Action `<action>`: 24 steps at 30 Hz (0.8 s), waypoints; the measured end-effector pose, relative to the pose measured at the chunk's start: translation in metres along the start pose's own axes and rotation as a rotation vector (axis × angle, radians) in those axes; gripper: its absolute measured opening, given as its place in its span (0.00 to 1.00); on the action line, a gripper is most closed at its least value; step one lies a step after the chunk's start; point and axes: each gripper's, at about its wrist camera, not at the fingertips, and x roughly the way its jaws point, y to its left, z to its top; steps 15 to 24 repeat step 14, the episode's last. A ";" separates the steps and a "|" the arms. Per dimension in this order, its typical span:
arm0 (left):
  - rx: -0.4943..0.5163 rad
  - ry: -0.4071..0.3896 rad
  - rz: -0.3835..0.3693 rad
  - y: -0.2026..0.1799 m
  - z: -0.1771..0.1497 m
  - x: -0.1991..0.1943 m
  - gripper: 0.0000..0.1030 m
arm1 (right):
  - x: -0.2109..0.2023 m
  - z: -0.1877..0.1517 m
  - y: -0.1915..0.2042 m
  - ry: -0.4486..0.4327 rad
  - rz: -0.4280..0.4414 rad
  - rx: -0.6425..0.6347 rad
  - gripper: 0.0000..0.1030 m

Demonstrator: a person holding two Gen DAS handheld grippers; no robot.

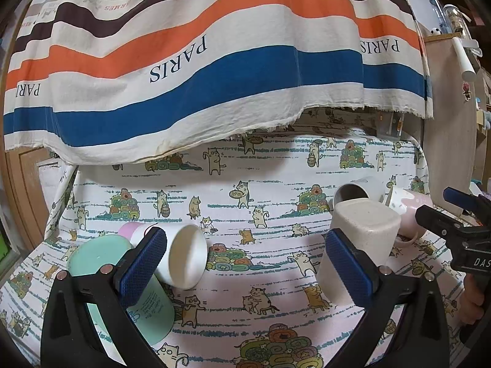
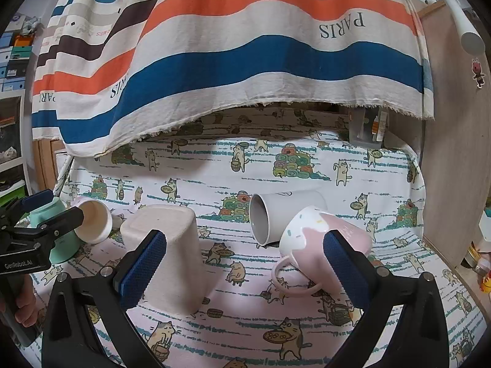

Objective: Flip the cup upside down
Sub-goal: 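Open the right gripper and withdraw it from the beige cup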

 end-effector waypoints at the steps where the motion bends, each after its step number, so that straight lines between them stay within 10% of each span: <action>1: 0.000 0.001 0.000 0.000 0.000 0.000 1.00 | 0.000 0.000 0.000 0.001 -0.001 0.001 1.00; 24: 0.002 0.001 0.000 0.000 0.000 0.000 1.00 | 0.002 0.000 -0.001 0.009 -0.006 0.005 1.00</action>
